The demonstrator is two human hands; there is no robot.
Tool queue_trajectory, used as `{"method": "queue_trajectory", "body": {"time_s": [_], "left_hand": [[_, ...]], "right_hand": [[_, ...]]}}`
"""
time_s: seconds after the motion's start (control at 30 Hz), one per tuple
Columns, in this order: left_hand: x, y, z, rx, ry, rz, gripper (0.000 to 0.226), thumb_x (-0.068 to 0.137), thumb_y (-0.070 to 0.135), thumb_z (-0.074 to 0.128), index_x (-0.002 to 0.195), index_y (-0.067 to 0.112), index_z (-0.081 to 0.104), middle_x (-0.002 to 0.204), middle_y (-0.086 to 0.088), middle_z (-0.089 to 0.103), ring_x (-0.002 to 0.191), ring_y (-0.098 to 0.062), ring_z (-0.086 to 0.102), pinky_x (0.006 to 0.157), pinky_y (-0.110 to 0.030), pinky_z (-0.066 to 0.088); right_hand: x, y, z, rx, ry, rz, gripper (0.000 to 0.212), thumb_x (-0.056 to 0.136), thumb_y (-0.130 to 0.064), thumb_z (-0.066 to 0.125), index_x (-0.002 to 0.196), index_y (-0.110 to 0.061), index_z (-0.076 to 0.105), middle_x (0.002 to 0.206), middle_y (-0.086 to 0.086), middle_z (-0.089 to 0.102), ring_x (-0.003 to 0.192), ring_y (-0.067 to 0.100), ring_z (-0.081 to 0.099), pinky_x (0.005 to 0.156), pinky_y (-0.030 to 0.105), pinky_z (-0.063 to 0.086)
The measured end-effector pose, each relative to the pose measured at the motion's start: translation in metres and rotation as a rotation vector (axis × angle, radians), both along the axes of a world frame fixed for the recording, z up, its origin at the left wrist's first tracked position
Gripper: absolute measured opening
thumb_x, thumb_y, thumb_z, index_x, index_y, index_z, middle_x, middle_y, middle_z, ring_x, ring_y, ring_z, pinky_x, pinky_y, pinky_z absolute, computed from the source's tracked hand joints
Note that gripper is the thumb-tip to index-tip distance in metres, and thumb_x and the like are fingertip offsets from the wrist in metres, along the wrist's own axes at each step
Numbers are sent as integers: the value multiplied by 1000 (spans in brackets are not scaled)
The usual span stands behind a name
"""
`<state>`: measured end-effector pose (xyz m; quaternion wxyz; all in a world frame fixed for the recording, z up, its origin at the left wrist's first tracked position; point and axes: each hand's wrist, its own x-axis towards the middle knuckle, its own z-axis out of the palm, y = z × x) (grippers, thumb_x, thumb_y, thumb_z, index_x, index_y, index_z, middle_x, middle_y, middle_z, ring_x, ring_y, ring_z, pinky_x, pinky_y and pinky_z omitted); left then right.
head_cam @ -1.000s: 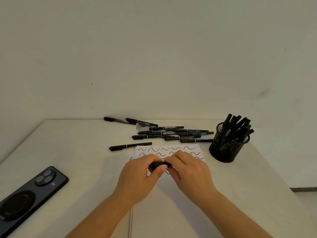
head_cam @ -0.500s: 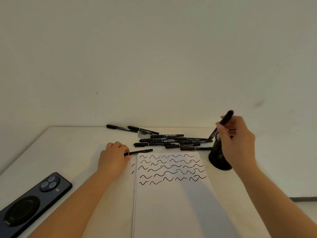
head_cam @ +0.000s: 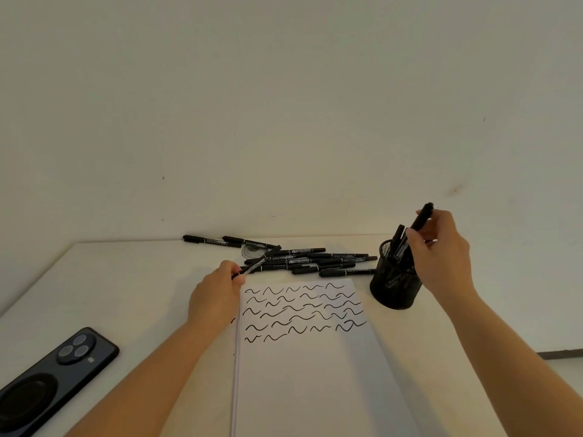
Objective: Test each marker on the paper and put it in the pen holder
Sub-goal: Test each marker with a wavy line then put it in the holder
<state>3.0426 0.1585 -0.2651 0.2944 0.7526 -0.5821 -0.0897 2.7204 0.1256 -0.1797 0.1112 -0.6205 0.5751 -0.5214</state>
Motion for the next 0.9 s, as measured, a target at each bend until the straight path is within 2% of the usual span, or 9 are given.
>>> {"method": "queue_trajectory", "body": {"time_s": [0.1,0.2,0.37,0.47,0.53,0.6,0.7,0.77,0.9], "left_hand": [[-10,4,3,3,132,-82,10,95,26,40,99,22,49,92,3,68,88,-21,62,80,-41,49],[-20,9,5,-10,164,-151,9,96,23,37,95,25,45,85,10,65,76,-14,61,73,-37,50],[-34,20,6,-41,173,-191,10,97,27,36,99,24,45,81,10,61,56,-9,48,52,-27,37],[-40,25,9,-56,191,-206,8,96,29,38,98,26,45,78,9,60,59,-10,52,51,-26,40],[-43,27,13,-63,199,-220,7,96,28,39,99,27,45,77,8,61,63,-11,55,55,-26,43],[-47,28,16,-63,242,-235,6,95,25,40,97,27,45,74,4,61,55,-10,50,52,-22,41],[-54,33,23,-86,300,-254,7,94,22,42,97,25,48,69,5,57,51,-5,45,48,-17,36],[-61,38,31,-123,325,-290,10,94,21,41,94,27,50,71,9,59,52,-2,46,49,-14,36],[-76,57,45,-185,391,-396,20,93,20,43,84,36,50,73,13,64,56,1,49,52,-9,38]], "right_hand": [[0,1,-6,3,141,7,53,86,-13,58,130,-29,34,81,-15,56,74,15,57,68,29,41],[1,2,-12,42,254,13,67,85,-12,59,135,-38,23,85,-7,58,72,20,58,69,32,45],[3,1,-25,105,398,-28,44,86,-14,57,126,-26,44,98,6,67,83,29,60,65,30,41],[3,-1,-31,135,396,-46,42,86,-14,57,126,-22,45,108,7,65,90,31,60,65,29,39],[4,1,-28,112,407,-57,44,85,-13,58,127,-17,46,115,9,59,101,31,54,74,33,41],[8,6,-23,-27,490,-122,44,79,-7,62,122,-11,52,115,13,57,106,34,48,82,40,42],[21,20,-17,-334,557,-182,35,73,-2,65,107,-6,62,103,14,61,94,36,50,78,42,43],[37,33,-17,-339,488,-62,20,77,-6,63,97,-9,65,90,7,62,85,29,52,77,32,39],[77,59,-18,203,-88,339,6,85,-31,57,80,-33,61,70,-15,63,66,-1,55,62,13,41]]}}
